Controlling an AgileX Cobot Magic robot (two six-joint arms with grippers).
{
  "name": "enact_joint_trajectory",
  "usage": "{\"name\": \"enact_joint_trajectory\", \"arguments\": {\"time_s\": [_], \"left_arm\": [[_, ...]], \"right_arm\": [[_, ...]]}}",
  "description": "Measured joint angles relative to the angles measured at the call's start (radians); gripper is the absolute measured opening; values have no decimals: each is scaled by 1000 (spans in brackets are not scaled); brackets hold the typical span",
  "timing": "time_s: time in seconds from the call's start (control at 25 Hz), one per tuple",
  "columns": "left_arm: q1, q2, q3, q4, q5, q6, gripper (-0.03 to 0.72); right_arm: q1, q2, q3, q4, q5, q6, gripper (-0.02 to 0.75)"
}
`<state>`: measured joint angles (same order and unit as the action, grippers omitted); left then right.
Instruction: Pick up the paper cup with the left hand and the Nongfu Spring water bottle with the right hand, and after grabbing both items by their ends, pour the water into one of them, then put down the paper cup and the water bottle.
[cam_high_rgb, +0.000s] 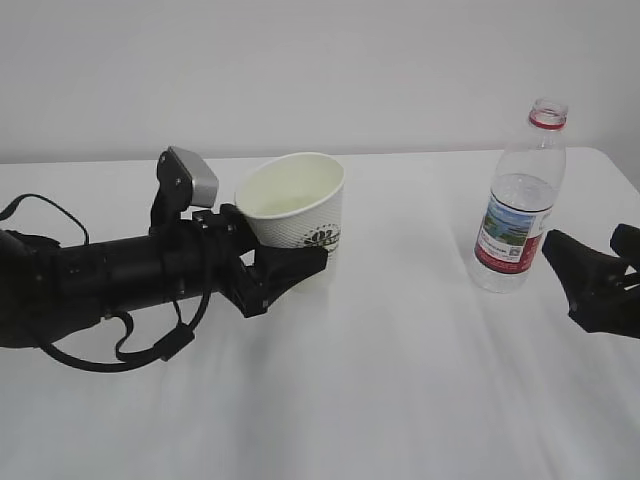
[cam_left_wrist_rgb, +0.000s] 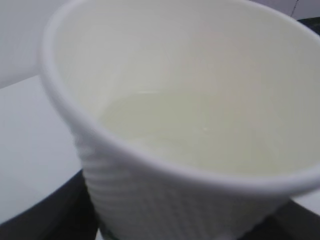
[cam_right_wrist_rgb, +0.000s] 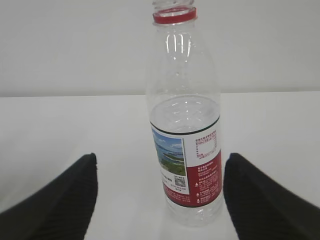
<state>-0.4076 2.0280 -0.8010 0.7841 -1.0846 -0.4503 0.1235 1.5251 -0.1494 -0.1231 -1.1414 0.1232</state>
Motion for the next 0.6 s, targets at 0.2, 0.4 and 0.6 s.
{"name": "enact_joint_trajectory", "arguments": {"time_s": [0.2,0.4,0.6], "left_arm": [[51,0,31,-41,-8,21,507],[114,0,94,-126,-22,75,506],[159,0,130,-214,-22,113,505]], "right_arm": [[0,0,0,0,0,0,594],[0,0,0,0,0,0,594],[0,0,0,-3,0,0,594]]}}
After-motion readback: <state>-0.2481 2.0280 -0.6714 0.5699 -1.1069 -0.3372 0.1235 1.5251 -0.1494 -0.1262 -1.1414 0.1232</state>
